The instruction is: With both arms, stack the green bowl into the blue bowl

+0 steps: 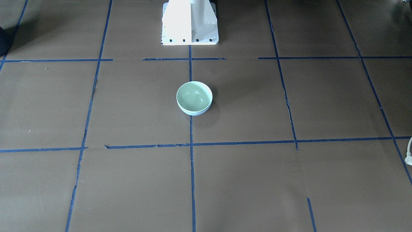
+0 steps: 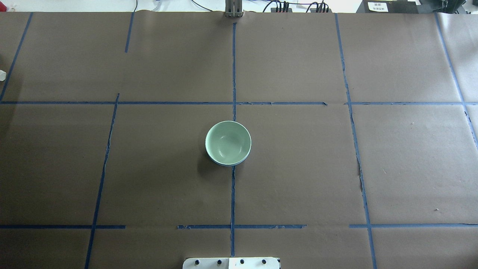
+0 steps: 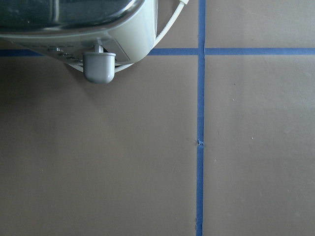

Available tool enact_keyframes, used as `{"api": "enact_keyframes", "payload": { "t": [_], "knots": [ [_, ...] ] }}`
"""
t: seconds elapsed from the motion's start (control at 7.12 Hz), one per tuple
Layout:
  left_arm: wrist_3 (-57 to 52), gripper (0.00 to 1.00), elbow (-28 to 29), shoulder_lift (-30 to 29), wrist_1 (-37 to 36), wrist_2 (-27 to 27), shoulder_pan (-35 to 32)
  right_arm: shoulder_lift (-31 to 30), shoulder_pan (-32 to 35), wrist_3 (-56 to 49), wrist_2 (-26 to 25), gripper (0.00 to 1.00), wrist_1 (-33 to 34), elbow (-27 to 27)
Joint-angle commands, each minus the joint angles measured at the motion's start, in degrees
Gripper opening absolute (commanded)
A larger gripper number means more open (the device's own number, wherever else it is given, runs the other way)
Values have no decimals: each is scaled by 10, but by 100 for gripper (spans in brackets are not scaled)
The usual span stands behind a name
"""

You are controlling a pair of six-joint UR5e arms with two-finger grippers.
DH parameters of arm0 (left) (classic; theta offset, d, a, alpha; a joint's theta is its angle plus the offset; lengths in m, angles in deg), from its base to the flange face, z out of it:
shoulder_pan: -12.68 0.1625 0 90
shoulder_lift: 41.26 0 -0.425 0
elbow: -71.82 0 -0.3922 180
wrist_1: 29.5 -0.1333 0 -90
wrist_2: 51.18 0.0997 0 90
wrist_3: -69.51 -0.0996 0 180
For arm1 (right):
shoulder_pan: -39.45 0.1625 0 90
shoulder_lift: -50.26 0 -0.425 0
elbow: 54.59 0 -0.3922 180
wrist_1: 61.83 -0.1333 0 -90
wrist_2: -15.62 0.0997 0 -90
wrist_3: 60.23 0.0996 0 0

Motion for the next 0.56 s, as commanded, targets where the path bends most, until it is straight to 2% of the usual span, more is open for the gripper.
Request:
{"api": "enact_keyframes", "payload": {
  "t": [0.0,0.42],
  "knots": [
    [0,100,0,-1,0,0,0,-1,0,5,1,100,-16,-1],
    [0,100,1,-1,0,1,0,2,0,42,1,100,-16,5]
  ]
}}
